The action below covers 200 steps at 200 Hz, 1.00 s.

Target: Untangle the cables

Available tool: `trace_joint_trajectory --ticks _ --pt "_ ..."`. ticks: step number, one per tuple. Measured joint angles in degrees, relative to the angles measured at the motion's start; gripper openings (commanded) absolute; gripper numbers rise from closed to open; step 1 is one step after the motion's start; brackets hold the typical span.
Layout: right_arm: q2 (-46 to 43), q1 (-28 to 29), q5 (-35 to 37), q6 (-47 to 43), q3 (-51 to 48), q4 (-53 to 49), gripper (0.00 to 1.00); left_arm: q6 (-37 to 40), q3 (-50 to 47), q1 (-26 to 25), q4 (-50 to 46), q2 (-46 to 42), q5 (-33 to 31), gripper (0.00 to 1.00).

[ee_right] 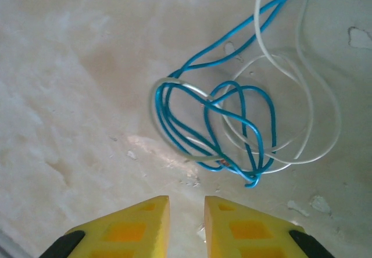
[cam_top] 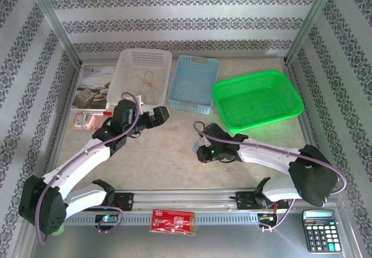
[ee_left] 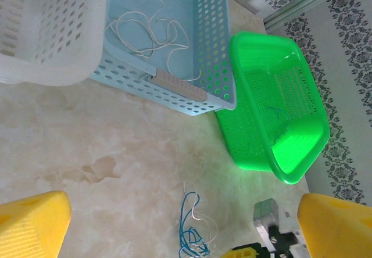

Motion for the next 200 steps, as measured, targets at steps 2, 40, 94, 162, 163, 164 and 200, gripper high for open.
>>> trace_joint_trajectory --ticks 2,40,94,162,163,164,200 --pt "0.22 0.0 0.13 0.0 0.09 0.0 0.22 -0.09 0.0 0.0 0.04 0.02 0.0 1.0" --pt "3.02 0.0 3.26 -0.04 2.03 0.72 0.2 -0.87 -0.39 0.0 0.68 0.55 0.0 1.0" --pt "6.91 0.0 5.57 -0.44 3.52 2.89 0.22 -1.53 -1.31 0.0 1.18 0.52 0.0 1.0" --pt "10.12 -0.02 6.58 -1.4 3.52 3.93 0.08 -1.62 -2.21 0.0 1.46 0.09 -0.04 1.0" --pt "10.12 -0.02 6.6 -1.25 3.52 3.91 0.07 -1.62 -2.23 0.0 1.49 0.09 -0.04 1.0" --pt "10.12 -0.02 6.62 -1.18 3.52 3.91 0.07 -1.62 -2.23 0.0 1.51 0.09 -0.04 1.0" --pt "9.07 0.0 5.97 -1.46 3.52 3.89 0.0 -1.75 -2.58 0.0 1.55 -0.39 -0.24 1.0"
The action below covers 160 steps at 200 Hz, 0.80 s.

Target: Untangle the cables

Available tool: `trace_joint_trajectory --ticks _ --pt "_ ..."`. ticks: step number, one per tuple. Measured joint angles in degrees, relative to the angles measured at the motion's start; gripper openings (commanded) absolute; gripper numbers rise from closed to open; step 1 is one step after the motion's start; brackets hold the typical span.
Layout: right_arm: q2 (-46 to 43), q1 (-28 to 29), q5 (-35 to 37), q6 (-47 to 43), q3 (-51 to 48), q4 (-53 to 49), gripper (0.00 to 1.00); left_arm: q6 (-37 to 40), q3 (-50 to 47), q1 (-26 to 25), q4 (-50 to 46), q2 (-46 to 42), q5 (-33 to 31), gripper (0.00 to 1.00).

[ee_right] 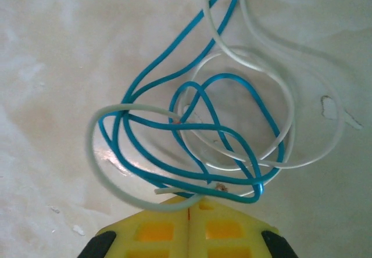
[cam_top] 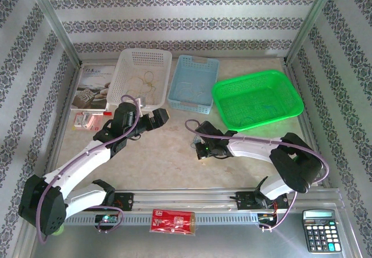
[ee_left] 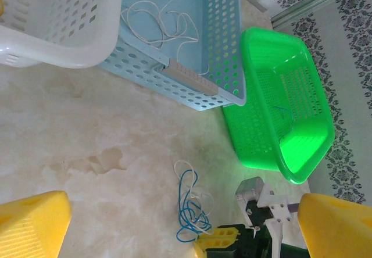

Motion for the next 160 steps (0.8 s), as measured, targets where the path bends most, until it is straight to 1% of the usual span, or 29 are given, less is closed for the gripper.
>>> trace_joint_trajectory --ticks 59,62,65,71,87,97,109,126,160 --pt "-9.64 -0.5 -1.6 0.15 0.96 -1.77 0.0 0.0 0.0 0.0 0.0 -0.31 0.0 1.0" --pt "-10.05 -0.68 -1.57 0.17 1.05 -1.77 0.03 0.0 -0.02 0.0 -0.02 -0.31 0.02 1.0" --pt "-10.4 -0.9 -1.6 0.17 1.07 -1.75 0.1 0.0 -0.02 0.0 0.0 -0.31 0.02 1.0" --pt "-11.02 -1.4 -1.66 0.22 1.18 -1.73 0.18 0.0 -0.02 0.0 0.0 -0.31 0.02 1.0" --pt "-11.5 -3.39 -1.64 0.31 1.2 -1.66 0.29 0.0 -0.02 0.0 0.0 -0.31 0.04 1.0" --pt "-11.19 -4.9 -1.66 0.55 1.16 -1.66 0.34 0.0 -0.02 0.0 0.0 -0.31 0.09 1.0" --pt "-10.45 -6.51 -1.75 0.7 1.14 -1.36 0.36 0.0 -0.02 -0.11 0.0 -0.28 0.13 1.0" --pt "-8.39 -8.28 -2.19 0.63 1.11 -0.5 0.37 0.0 -0.02 -0.39 0.0 0.02 0.26 1.0" --pt "-3.28 -9.18 -3.8 0.68 1.05 1.57 0.36 -0.02 -0.09 -1.88 0.0 1.09 0.44 1.0"
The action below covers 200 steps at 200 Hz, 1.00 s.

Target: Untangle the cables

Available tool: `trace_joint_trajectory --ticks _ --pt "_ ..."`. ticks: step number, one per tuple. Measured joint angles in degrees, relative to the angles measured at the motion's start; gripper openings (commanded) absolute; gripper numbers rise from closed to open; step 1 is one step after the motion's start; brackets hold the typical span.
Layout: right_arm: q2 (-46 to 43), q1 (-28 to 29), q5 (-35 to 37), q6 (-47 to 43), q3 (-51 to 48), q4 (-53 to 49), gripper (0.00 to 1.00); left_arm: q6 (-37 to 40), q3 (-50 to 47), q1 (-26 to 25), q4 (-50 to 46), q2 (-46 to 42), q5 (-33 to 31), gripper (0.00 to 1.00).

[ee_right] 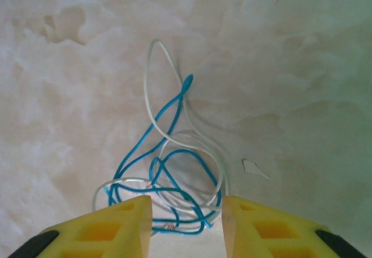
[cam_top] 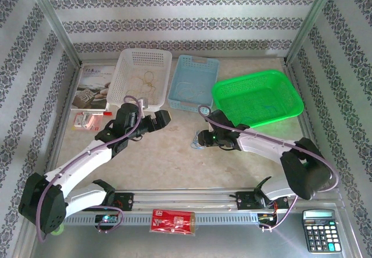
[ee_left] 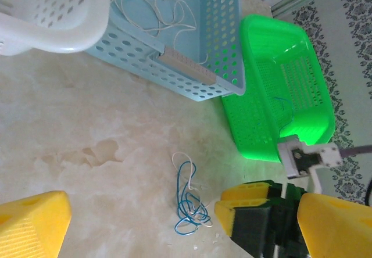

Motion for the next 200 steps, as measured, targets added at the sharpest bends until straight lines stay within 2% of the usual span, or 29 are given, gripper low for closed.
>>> trace_joint_trajectory --ticks 30,62,97,166,188,200 --pt "4.42 0.0 -2.16 0.55 0.0 2.54 0.28 -0.17 -0.48 -1.4 0.13 0.76 0.04 1.0" --pt "7.52 0.02 -5.11 1.11 0.07 4.61 0.0 -0.46 -0.66 -2.64 0.5 2.25 0.0 1.0" --pt "6.25 0.0 -7.32 1.97 0.11 5.46 0.0 -0.72 -0.66 -3.56 1.36 3.56 0.04 1.0" --pt "-4.94 -1.18 -9.77 3.45 0.0 6.38 0.0 -1.07 -0.66 -5.01 3.23 6.86 0.04 1.0" --pt "-5.55 -1.4 -9.84 3.28 -0.02 6.27 0.24 -1.09 -0.66 -5.53 3.56 8.26 0.04 1.0" --pt "-5.22 -1.4 -9.81 3.1 0.0 6.03 0.31 -1.2 -0.66 -5.75 3.8 8.72 0.07 1.0"
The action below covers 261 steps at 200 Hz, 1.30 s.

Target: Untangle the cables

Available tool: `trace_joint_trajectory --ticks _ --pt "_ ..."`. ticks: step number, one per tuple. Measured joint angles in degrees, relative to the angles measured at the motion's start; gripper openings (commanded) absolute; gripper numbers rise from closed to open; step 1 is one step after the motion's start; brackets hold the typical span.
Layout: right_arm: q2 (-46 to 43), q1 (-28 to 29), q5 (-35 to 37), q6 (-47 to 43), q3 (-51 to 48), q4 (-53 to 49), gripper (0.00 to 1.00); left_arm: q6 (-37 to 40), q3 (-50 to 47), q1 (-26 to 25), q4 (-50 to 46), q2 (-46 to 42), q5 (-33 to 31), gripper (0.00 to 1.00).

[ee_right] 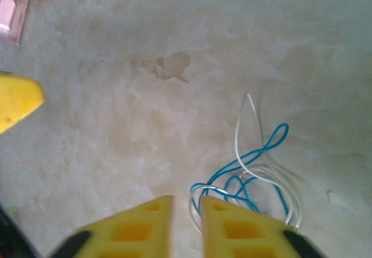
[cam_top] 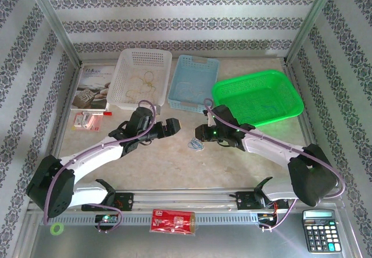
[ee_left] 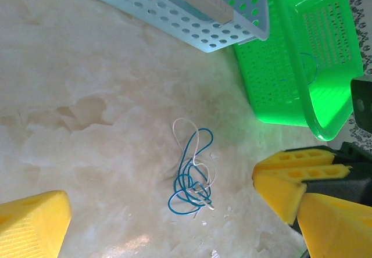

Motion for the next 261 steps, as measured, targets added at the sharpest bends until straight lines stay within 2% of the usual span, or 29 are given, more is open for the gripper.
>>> trace_joint_trajectory --ticks 39,126,189,232,261 --pt "2.78 -0.09 1.05 -0.74 0.0 -0.98 0.36 -0.09 0.02 -0.35 0.28 0.07 0.0 1.0" --pt "11.58 -1.31 2.45 1.9 5.29 -0.94 0.37 -0.17 0.02 -1.05 0.37 0.07 -0.26 1.0" --pt "13.6 -2.93 2.58 5.31 5.38 0.33 0.37 -0.28 0.02 -1.36 0.48 0.04 -0.96 1.0" --pt "16.24 -3.85 1.44 7.13 5.38 3.3 0.26 -0.28 0.02 -1.49 0.5 0.0 -1.16 1.0" --pt "17.22 -3.85 0.33 8.28 5.25 4.35 0.04 -0.28 0.02 -1.51 0.5 -0.22 -1.16 1.0"
